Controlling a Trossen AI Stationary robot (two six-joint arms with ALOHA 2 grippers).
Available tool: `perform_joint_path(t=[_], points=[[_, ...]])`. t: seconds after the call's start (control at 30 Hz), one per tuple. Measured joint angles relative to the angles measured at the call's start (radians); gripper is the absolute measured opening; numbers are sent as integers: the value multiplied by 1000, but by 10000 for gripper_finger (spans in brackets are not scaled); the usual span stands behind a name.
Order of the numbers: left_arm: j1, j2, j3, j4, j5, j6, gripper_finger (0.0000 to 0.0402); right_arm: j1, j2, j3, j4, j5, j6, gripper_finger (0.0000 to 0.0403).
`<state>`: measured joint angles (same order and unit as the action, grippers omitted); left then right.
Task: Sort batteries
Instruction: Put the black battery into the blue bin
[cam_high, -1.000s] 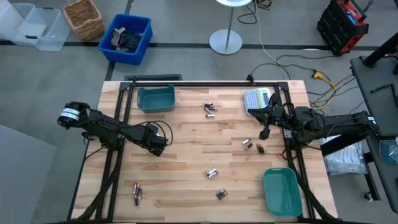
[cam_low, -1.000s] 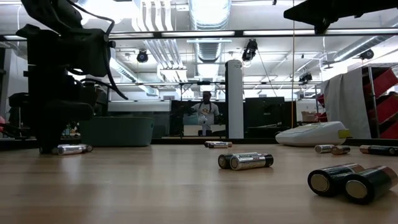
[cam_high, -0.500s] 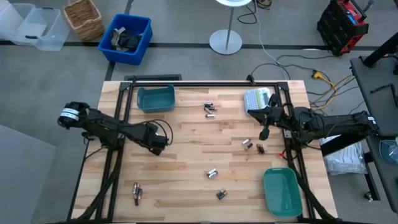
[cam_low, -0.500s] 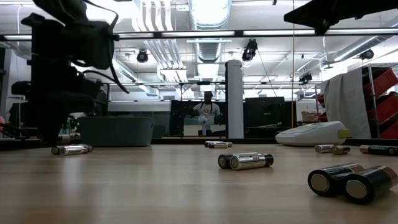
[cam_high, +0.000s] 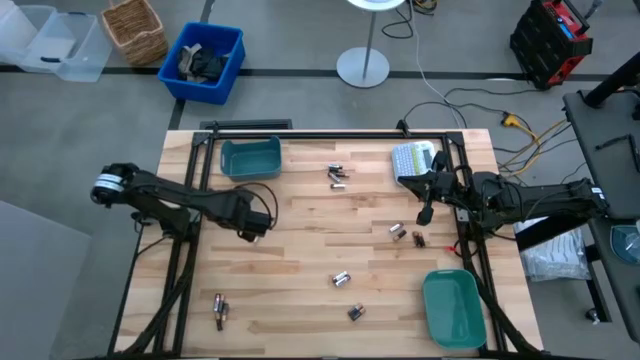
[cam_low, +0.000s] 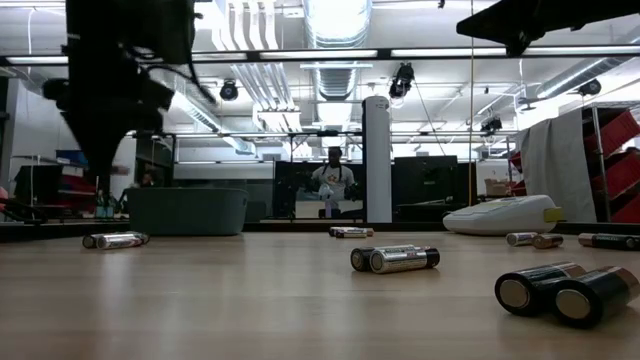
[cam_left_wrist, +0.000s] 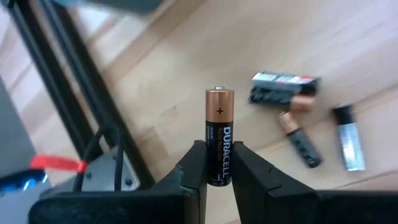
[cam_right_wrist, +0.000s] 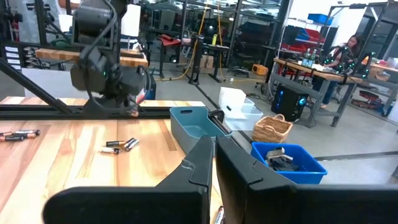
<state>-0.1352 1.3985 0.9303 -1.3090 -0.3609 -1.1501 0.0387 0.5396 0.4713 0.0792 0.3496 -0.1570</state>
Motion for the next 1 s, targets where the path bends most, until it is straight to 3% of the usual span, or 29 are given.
perform_joint_path(t=[0.23, 0.63, 0.8, 1.0], points=[[0, -106, 68, 29, -71, 143, 38, 0, 0, 0, 0, 0, 0, 13], [39, -392, 67, 347, -85, 552, 38, 0, 0, 0, 8, 0, 0, 13], [146, -453, 66, 358, -85, 625, 38, 0, 0, 0, 8, 0, -1, 13], [384, -457, 66, 359, -73, 688, 38, 0, 0, 0, 8, 0, -11, 13]])
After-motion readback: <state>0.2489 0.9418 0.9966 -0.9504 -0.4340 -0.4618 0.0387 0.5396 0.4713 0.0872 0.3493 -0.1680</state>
